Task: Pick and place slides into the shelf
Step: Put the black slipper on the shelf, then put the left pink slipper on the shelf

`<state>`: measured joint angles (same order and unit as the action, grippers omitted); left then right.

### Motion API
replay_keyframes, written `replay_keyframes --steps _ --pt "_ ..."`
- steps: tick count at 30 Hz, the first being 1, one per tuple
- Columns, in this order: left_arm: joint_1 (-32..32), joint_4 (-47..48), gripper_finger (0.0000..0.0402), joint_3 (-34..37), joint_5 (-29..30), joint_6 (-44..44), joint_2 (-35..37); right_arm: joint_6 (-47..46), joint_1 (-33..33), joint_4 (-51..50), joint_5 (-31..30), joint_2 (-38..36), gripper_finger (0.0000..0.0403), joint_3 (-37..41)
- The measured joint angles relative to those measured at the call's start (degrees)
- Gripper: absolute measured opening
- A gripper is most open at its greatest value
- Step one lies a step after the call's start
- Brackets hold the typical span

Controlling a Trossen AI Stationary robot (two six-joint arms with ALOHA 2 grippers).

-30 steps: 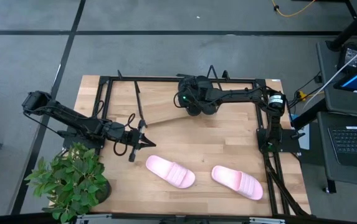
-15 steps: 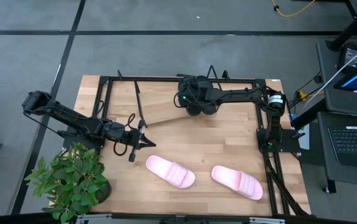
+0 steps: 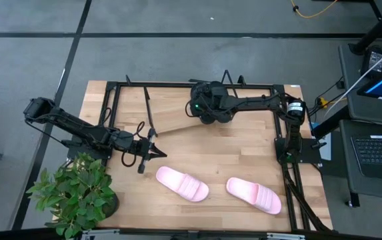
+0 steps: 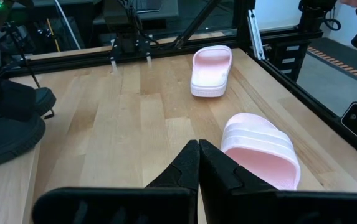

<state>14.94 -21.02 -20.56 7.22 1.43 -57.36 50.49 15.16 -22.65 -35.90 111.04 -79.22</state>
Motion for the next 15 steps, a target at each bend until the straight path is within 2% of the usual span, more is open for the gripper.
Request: replay_keyframes --steps 15 --pt "0.0 0.0 0.0000 0.0 0.0 -1.4 0.0 -0.7 -1.8 0.0 -0.2 0.0 0.0063 0.0"
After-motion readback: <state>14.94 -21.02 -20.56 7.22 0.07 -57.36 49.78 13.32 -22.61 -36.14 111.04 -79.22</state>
